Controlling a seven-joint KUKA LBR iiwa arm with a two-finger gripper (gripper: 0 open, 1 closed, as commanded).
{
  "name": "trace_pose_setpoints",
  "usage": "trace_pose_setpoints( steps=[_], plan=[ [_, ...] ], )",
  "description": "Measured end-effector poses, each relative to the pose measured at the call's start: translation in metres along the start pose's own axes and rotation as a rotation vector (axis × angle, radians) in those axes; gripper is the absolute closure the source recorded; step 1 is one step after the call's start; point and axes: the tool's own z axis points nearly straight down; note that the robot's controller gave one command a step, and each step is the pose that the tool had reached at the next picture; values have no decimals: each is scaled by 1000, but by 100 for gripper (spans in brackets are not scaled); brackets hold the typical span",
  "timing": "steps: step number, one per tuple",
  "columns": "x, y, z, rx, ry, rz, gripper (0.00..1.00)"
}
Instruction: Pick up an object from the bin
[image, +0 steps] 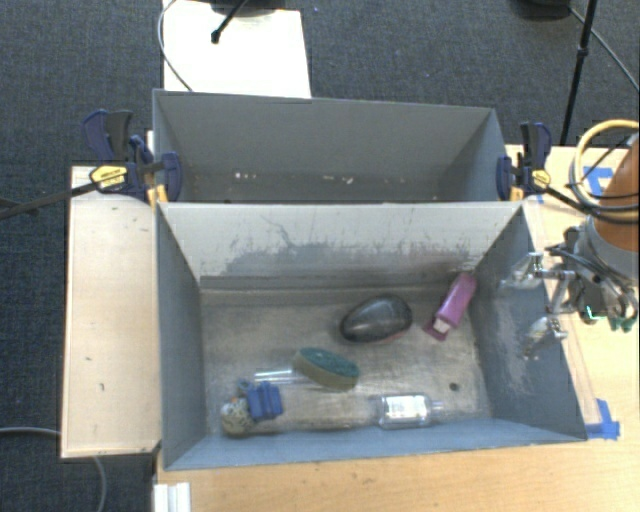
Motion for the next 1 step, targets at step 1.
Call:
trace_pose_setpoints(
  steps=[1],
  plan=[
    [-55, 20, 119, 0, -5, -86, 0]
  ],
)
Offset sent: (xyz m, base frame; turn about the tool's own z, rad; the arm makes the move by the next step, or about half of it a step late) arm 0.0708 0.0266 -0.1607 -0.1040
